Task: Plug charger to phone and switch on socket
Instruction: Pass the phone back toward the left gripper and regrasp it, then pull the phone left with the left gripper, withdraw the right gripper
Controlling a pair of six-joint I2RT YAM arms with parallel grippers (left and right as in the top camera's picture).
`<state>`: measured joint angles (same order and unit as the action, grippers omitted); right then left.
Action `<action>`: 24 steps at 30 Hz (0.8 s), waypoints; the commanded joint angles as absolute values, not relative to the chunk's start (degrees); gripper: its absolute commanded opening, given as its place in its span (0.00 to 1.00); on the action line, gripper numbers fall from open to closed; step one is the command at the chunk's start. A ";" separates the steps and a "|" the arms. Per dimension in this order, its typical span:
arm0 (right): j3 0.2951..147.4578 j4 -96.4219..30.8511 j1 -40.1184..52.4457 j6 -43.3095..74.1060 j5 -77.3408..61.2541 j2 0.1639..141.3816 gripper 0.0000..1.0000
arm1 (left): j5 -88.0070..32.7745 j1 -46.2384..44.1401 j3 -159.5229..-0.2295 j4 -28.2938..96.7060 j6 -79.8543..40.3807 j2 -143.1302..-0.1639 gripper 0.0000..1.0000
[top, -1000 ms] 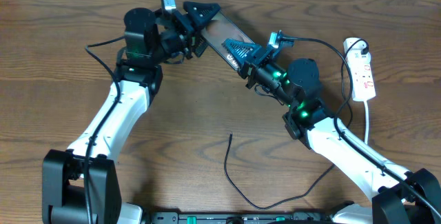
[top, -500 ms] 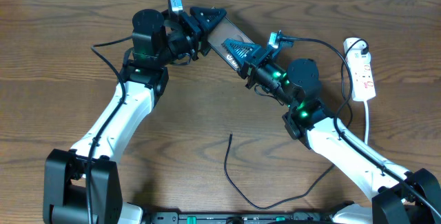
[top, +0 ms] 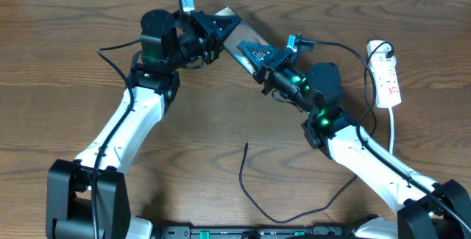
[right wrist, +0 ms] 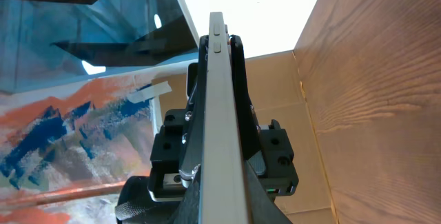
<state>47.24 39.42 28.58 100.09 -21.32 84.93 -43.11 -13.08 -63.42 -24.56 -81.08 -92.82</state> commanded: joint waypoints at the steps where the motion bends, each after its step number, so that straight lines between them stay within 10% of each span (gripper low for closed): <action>1: 48.34 40.10 28.99 98.10 -21.56 84.55 0.10 | -42.76 -13.21 -64.73 -24.56 -79.15 -91.74 0.08; 6: 48.34 40.12 28.91 98.13 -21.43 84.55 0.99 | -42.74 -12.91 -64.73 -24.58 -79.15 -91.74 0.07; 24: 48.31 34.85 23.55 73.93 -25.61 84.55 0.99 | -55.00 13.32 -64.73 -24.58 -73.71 -91.74 0.08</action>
<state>47.42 35.11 24.40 87.35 -24.27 84.86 -47.13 8.40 -63.42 -23.81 -77.19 -92.84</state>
